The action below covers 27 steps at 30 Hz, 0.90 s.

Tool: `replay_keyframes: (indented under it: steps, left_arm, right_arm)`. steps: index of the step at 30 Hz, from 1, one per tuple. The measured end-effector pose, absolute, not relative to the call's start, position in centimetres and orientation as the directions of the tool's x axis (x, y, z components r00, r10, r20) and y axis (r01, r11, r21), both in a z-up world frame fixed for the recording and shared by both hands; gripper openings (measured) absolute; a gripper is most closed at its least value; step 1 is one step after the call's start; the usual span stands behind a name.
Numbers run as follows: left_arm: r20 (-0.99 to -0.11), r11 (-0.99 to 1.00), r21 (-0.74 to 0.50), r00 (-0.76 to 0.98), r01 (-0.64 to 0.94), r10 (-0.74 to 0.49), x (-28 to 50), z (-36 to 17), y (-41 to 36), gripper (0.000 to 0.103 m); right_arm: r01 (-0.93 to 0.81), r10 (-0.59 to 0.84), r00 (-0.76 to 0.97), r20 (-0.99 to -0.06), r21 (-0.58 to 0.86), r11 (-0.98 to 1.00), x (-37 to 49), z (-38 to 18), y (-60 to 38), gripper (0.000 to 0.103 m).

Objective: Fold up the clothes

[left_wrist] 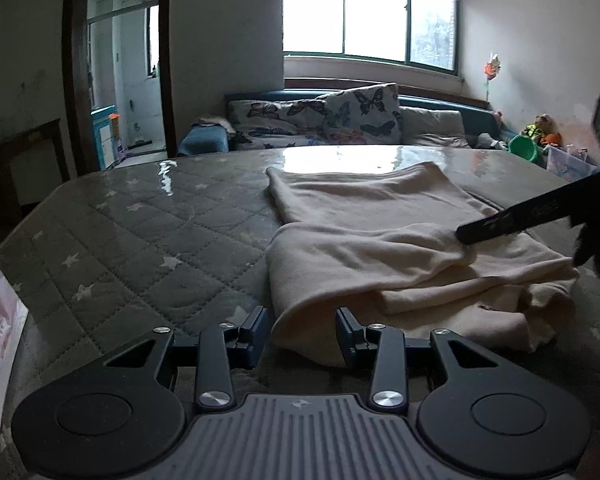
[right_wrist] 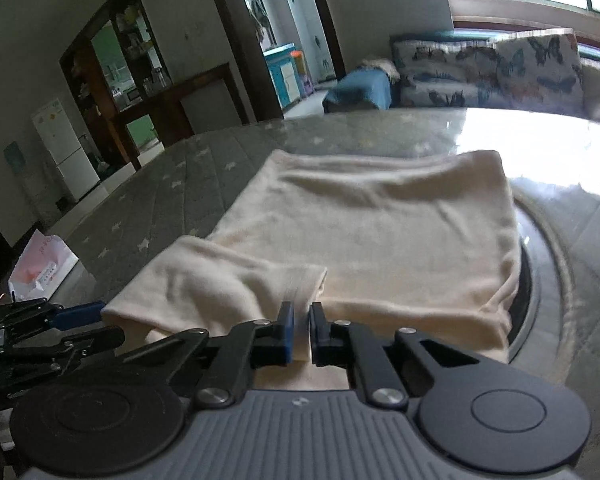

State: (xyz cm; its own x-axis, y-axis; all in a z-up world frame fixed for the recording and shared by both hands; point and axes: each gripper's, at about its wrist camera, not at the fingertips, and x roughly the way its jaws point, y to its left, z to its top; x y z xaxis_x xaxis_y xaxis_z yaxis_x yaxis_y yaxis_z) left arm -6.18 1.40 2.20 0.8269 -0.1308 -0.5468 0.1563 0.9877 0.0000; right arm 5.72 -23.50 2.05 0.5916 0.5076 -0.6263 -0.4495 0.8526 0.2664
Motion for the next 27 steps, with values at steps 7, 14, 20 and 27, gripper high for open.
replay_keyframes:
  steps: [7, 14, 20, 27]
  left_arm:
    - [-0.546, 0.987, 0.033, 0.831, 0.154, -0.112, -6.0, 2.1, 1.0, 0.034]
    - [-0.548, 0.986, 0.030, 0.828, 0.161, -0.119, -5.9, 2.0, 1.2, 0.029]
    - [-0.553, 0.987, 0.031, 0.825, 0.160, -0.116, -5.7, 1.9, 1.1, 0.028]
    - [-0.528, 0.985, 0.062, 0.843, 0.163, -0.107, -6.2, 2.3, 0.9, 0.025]
  right_arm:
    - [-0.438, 0.520, 0.593, -0.614, 0.296, 0.849, 5.9, 3.2, -24.3, 0.010]
    - [-0.411, 0.505, 0.556, -0.660, 0.310, 0.857, 6.7, 0.8, -23.7, 0.033]
    - [-0.443, 0.508, 0.568, -0.648, 0.279, 0.852, 6.2, 0.9, -22.7, 0.002]
    - [-0.476, 0.506, 0.655, -0.561, 0.213, 0.853, 4.6, 4.6, -23.3, 0.002]
